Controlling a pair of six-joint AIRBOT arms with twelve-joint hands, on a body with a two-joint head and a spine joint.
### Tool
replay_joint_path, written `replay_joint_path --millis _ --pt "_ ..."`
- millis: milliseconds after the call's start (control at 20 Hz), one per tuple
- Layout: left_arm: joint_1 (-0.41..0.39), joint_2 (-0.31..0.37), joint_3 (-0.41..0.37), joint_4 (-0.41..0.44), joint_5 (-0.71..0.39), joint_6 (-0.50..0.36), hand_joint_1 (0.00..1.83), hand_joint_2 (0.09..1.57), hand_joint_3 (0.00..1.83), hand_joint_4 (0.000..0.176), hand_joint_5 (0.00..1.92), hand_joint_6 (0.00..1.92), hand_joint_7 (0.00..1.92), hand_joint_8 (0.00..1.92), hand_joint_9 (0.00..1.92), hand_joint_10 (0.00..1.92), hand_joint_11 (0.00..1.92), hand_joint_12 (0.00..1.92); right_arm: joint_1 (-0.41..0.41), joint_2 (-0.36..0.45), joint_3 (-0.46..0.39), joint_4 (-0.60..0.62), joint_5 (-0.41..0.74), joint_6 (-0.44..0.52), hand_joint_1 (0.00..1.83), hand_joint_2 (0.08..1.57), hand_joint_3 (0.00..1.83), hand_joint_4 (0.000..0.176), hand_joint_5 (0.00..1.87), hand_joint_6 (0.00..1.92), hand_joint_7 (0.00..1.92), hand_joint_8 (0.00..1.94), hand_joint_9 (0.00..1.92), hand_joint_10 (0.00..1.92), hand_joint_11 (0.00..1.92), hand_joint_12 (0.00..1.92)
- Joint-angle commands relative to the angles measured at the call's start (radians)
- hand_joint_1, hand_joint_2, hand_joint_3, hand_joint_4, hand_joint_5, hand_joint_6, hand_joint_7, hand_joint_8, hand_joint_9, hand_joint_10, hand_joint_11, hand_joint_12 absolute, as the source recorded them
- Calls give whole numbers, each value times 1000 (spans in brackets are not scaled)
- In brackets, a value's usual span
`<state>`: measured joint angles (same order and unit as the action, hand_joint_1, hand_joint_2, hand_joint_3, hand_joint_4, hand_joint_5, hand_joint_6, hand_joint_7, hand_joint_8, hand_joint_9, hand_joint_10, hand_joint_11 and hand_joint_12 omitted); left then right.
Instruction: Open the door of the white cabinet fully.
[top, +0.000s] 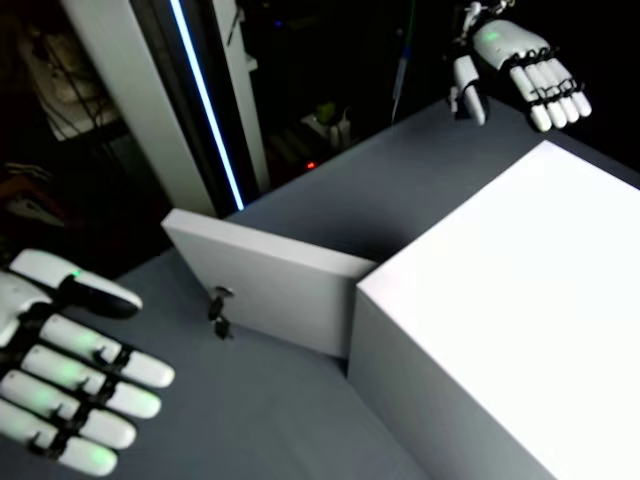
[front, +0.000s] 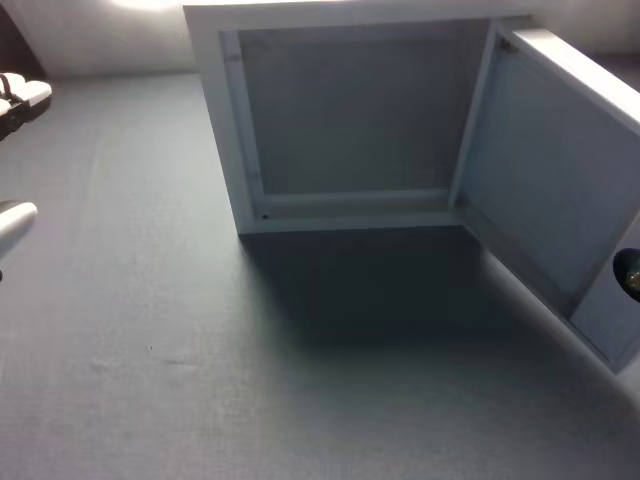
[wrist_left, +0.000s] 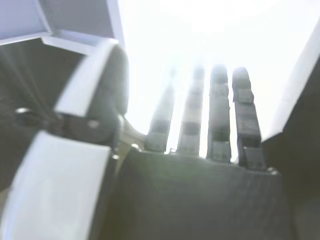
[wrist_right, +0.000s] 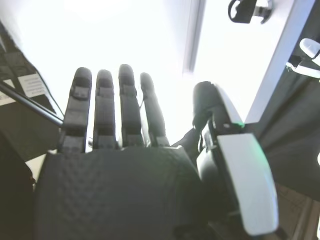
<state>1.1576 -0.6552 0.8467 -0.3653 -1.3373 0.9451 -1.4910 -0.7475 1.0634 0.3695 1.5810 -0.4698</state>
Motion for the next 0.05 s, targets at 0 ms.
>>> replay_joint_path --millis 0 --pt "-7 2 5 -11 -121 -3 346 1482 0 0 181 2 187 1 154 5 155 48 2 9 2 36 126 7 235 1464 0 24 228 2 269 0 165 1 140 2"
